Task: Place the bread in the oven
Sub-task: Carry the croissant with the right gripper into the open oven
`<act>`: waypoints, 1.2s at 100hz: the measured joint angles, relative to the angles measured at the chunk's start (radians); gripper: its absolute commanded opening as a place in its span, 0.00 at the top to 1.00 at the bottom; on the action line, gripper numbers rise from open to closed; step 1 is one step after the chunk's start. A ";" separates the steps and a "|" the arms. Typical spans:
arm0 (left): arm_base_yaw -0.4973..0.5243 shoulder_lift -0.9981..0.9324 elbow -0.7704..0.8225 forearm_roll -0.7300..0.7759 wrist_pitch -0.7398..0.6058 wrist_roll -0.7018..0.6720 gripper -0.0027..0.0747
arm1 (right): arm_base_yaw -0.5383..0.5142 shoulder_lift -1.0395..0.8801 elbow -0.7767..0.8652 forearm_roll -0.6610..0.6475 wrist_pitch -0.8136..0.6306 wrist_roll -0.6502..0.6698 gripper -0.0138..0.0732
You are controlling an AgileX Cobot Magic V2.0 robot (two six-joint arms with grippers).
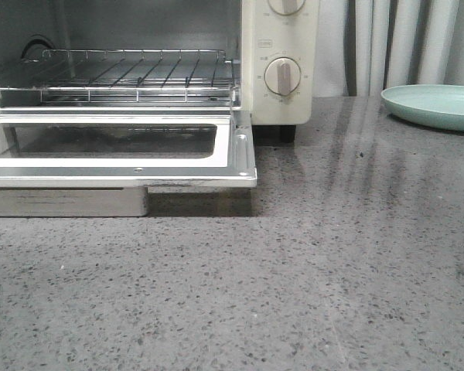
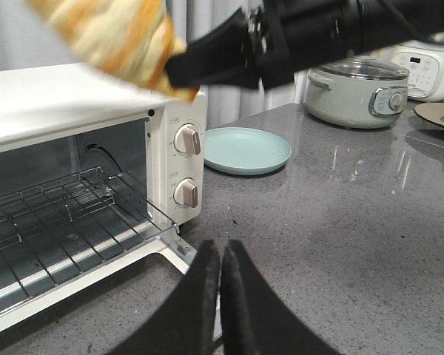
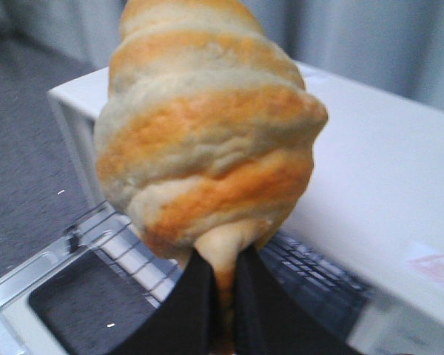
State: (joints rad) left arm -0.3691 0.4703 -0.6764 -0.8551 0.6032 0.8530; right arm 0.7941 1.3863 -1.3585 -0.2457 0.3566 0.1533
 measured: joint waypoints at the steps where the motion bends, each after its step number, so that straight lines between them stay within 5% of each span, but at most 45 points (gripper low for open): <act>1: 0.000 0.000 0.000 0.000 -0.002 0.000 0.99 | 0.006 0.008 0.000 -0.002 0.002 0.000 0.92; 35: 0.000 0.000 0.004 0.002 -0.004 0.000 0.99 | 0.070 0.232 0.000 -0.015 0.063 -0.002 0.92; 120: 0.000 0.000 0.004 -0.024 -0.008 0.000 0.99 | -0.020 0.463 -0.232 -0.015 0.143 -0.002 0.88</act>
State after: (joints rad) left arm -0.3691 0.4703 -0.6726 -0.8795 0.5953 0.8530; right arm 0.7742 1.8494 -1.5905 -0.2609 0.4991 0.1512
